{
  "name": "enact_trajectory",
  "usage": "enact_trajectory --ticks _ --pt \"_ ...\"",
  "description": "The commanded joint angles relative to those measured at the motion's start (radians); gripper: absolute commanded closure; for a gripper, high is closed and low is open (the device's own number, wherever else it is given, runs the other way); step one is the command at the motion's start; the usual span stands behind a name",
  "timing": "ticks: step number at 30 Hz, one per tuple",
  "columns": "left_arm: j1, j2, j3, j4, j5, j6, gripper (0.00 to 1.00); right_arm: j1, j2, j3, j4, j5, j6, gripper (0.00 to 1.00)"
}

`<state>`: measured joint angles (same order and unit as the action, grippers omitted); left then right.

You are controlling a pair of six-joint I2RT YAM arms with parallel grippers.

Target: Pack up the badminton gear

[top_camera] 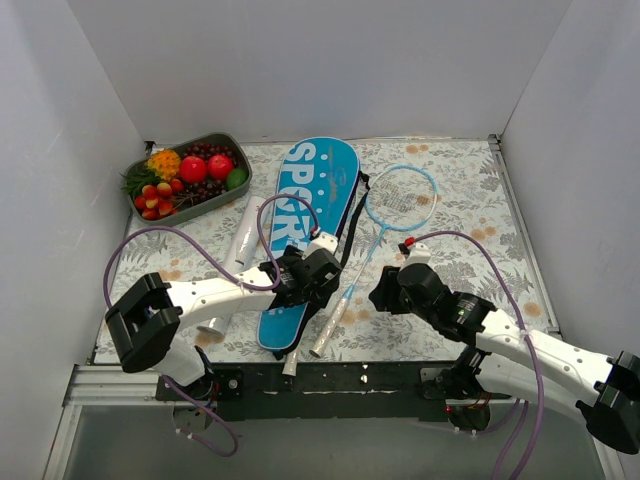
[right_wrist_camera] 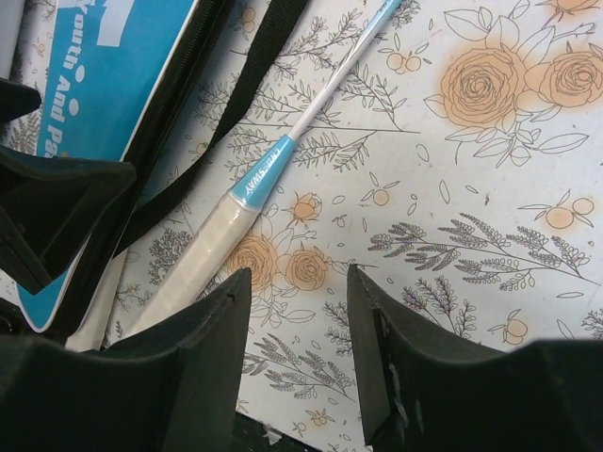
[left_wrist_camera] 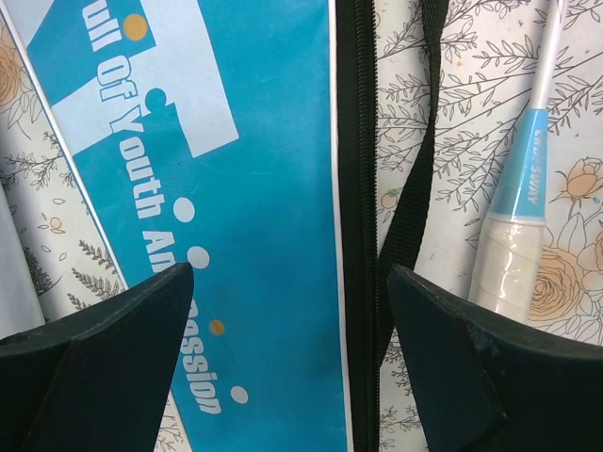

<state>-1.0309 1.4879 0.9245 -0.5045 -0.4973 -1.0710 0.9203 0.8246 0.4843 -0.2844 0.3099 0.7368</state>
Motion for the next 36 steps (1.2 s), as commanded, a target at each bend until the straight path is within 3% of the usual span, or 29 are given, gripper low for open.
enact_trajectory --ticks 1,9,19,28,36 --pt "0.002 -0.005 -0.006 0.029 0.008 0.009 0.16 0.000 0.004 -0.013 0.039 -0.003 0.003 0.48" --pt "0.009 0.008 -0.026 0.043 0.005 0.006 0.20 0.000 -0.002 -0.023 0.040 -0.005 0.003 0.48" --pt "0.026 0.028 -0.036 0.064 0.028 0.020 0.35 0.000 0.001 -0.032 0.048 -0.005 0.004 0.49" --pt "0.029 0.048 -0.059 0.084 0.049 0.014 0.41 0.000 0.005 -0.041 0.054 -0.009 0.007 0.49" --pt "0.037 0.051 -0.064 0.090 0.068 0.019 0.67 -0.001 -0.007 -0.049 0.053 -0.009 0.010 0.49"
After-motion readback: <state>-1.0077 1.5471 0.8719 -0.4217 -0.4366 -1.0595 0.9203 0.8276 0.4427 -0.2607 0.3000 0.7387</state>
